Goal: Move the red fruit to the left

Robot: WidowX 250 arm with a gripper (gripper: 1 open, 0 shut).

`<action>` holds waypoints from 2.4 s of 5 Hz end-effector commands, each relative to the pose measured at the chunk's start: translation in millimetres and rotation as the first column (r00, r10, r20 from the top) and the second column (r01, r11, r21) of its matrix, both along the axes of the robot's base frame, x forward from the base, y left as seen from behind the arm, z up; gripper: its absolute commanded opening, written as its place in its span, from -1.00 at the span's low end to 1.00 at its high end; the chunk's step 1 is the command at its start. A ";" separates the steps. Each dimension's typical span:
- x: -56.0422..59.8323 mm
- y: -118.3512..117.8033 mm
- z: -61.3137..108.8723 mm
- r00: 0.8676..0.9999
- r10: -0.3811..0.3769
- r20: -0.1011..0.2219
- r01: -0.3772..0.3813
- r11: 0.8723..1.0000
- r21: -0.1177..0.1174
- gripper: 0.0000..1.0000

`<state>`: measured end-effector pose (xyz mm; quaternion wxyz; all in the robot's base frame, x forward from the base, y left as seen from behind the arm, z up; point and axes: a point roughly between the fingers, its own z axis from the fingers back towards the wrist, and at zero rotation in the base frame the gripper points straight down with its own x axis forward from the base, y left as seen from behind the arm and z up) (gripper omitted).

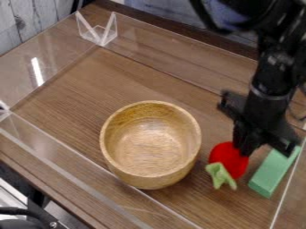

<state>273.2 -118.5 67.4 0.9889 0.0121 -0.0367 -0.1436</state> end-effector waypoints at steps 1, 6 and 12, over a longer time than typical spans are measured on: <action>11.0 20.5 56.1 0.992 -0.060 0.112 0.063 0.998 -0.016 -1.00; 32.1 123.7 75.0 0.987 0.060 0.146 -0.067 0.997 0.040 -1.00; 59.6 113.6 62.5 0.979 0.103 0.175 -0.120 0.988 0.092 -1.00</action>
